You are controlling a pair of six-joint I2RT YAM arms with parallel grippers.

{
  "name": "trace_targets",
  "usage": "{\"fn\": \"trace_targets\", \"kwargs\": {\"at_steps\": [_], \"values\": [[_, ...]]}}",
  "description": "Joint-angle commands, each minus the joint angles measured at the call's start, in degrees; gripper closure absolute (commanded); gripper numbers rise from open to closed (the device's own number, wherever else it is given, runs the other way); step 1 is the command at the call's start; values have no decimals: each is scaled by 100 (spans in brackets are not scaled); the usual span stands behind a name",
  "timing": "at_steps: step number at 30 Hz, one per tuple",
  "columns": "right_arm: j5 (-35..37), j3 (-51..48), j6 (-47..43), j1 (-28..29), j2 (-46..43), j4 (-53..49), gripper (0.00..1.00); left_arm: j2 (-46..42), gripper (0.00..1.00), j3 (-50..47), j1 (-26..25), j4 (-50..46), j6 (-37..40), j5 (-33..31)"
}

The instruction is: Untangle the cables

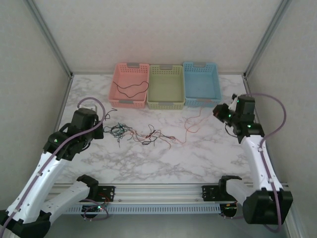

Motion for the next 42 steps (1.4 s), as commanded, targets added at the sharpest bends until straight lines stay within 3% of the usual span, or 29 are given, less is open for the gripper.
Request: {"fn": "trace_targets", "kwargs": {"at_steps": [1, 8, 15, 27, 33, 35, 38, 42], "values": [[-871, 1218, 171, 225, -294, -51, 100, -9, 100, -4, 59, 99, 59, 177], [-1295, 4047, 474, 385, 165, 93, 100, 55, 100, -30, 62, 42, 72, 73], [-1236, 5118, 721, 384, 656, 286, 100, 9, 100, -57, 58, -11, 63, -58], [-1060, 4444, 802, 386, 688, 427, 100, -9, 100, -101, 58, 33, 90, 82], [-477, 4183, 643, 398, 865, 358, 100, -44, 100, -135, 58, 66, 90, 113], [33, 4071, 678, 443, 1029, 376, 100, -61, 100, -166, 58, 94, 94, 117], [56, 4178, 799, 584, 1553, 680, 100, -35, 100, -163, 58, 95, 99, 154], [202, 5018, 659, 984, 2524, 509, 100, -57, 100, -180, 58, 106, 99, 151]]}}
